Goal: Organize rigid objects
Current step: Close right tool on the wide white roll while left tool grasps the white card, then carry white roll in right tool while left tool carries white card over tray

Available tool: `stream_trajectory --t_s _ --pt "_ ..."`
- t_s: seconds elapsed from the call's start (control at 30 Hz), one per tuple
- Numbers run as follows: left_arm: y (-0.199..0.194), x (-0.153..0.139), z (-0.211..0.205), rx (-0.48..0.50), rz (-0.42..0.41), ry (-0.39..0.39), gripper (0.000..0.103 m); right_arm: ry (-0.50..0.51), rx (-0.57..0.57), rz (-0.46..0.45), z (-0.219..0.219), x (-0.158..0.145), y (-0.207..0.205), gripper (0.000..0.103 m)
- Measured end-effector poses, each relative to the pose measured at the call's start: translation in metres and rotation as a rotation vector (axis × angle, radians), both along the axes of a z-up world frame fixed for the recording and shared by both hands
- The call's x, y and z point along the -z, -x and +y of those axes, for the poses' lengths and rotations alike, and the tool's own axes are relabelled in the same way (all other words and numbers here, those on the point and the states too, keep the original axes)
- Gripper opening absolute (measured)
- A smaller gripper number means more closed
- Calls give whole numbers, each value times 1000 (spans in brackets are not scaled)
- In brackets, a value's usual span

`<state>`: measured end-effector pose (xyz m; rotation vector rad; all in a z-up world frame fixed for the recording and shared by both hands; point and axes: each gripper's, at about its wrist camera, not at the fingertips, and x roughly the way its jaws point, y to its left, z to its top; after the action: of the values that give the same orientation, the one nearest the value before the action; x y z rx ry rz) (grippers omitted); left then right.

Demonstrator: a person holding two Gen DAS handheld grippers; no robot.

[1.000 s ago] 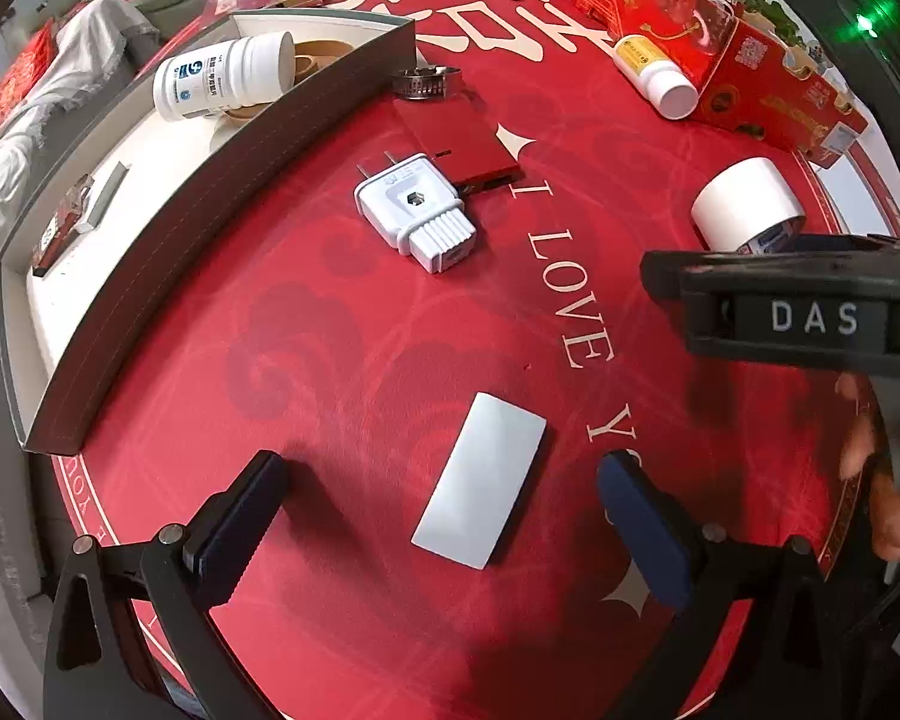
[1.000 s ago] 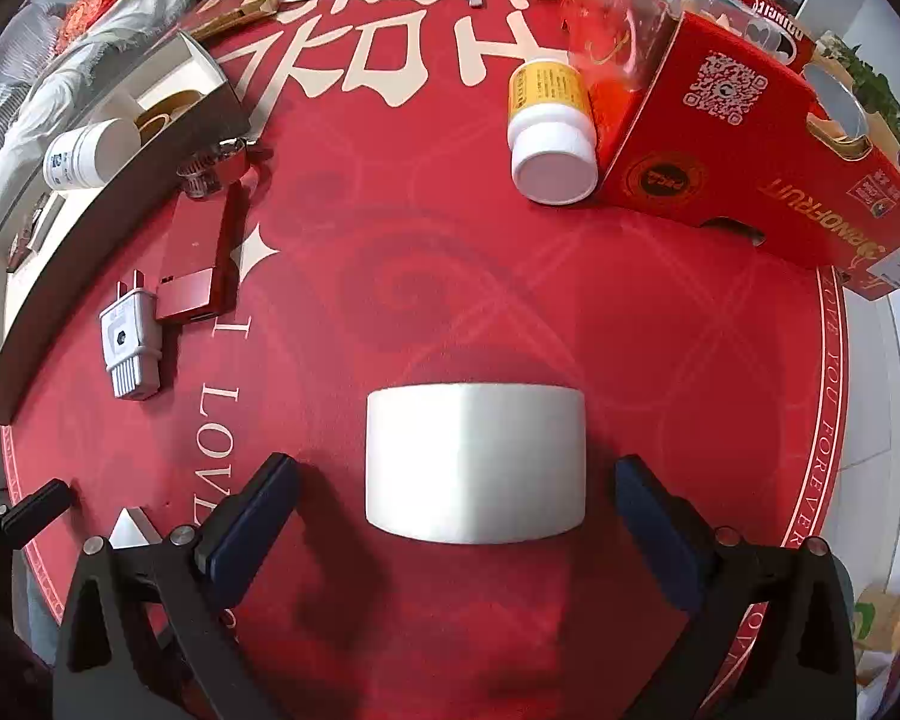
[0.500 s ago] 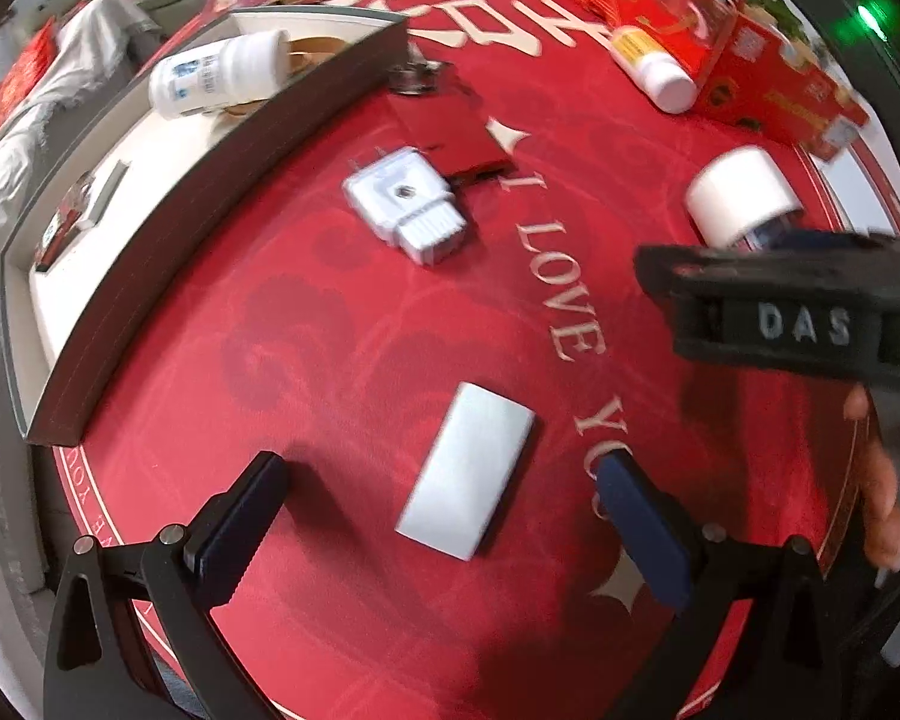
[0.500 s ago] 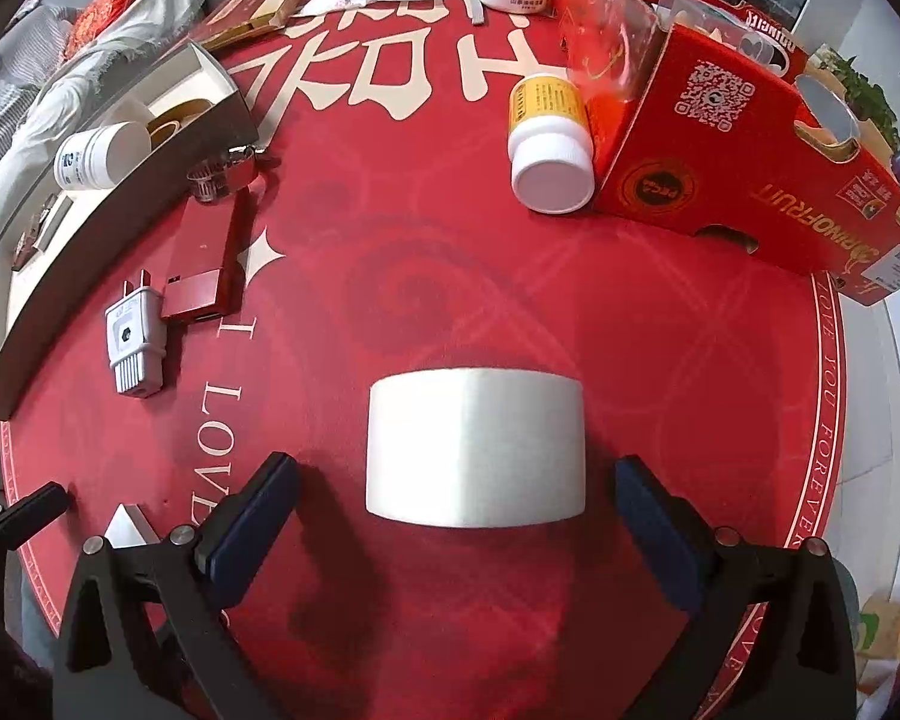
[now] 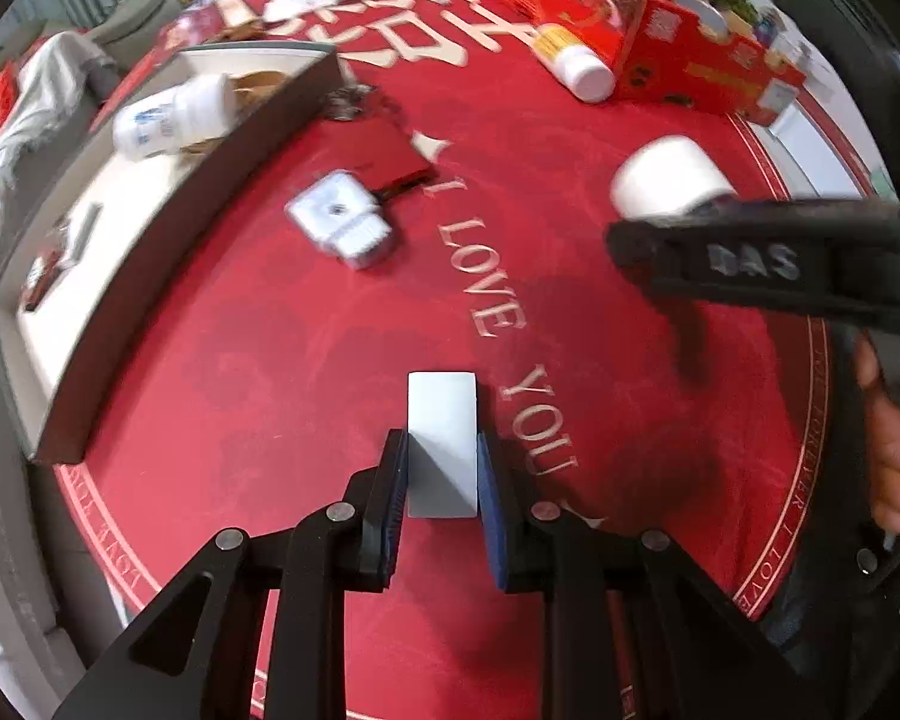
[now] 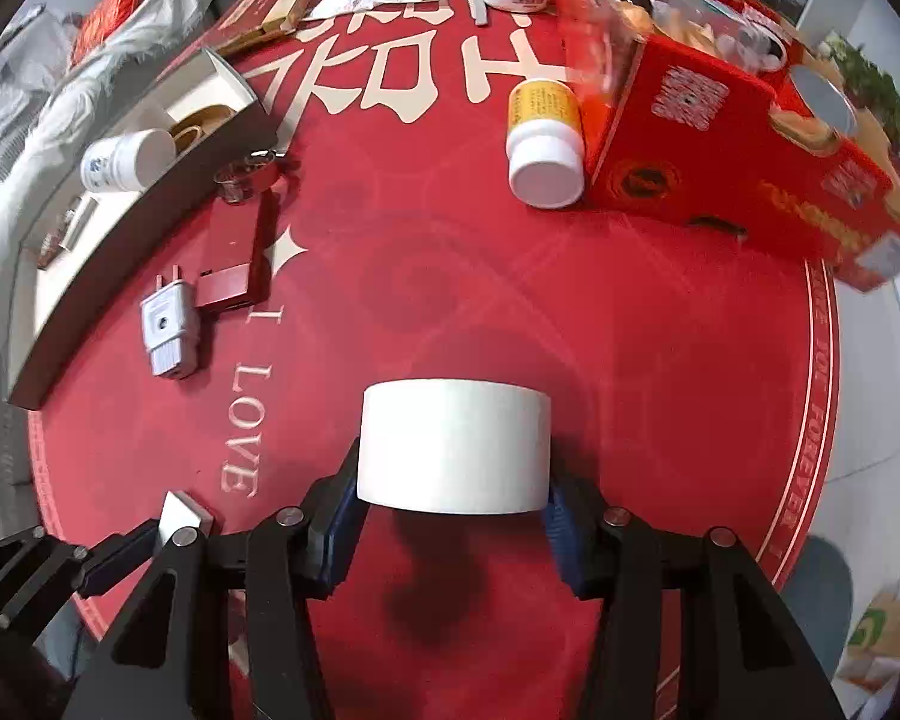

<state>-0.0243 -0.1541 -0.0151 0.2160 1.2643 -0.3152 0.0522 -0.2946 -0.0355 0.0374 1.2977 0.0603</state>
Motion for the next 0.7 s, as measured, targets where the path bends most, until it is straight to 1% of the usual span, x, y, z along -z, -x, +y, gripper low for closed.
stream_trajectory --t_s 0.13,0.23,0.37,0.47,0.57,0.7 --pt "-1 -19 18 -57 -69 2 25 -34 20 -8 0 -10 15 54" --pt "1 -30 31 -108 -113 -12 25 -67 43 -8 -5 -15 24 54" --pt "-3 -39 52 -185 -157 -23 25 -79 56 -25 -9 -24 35 54" --pt "1 -41 68 -224 -163 -10 25 -96 69 -30 -12 -28 39 54" --pt "0 -36 70 -244 -151 -5 25 -105 82 -31 -13 -30 48 54" --pt "3 -35 69 -244 -150 3 25 -104 75 -30 -8 -31 52 54"
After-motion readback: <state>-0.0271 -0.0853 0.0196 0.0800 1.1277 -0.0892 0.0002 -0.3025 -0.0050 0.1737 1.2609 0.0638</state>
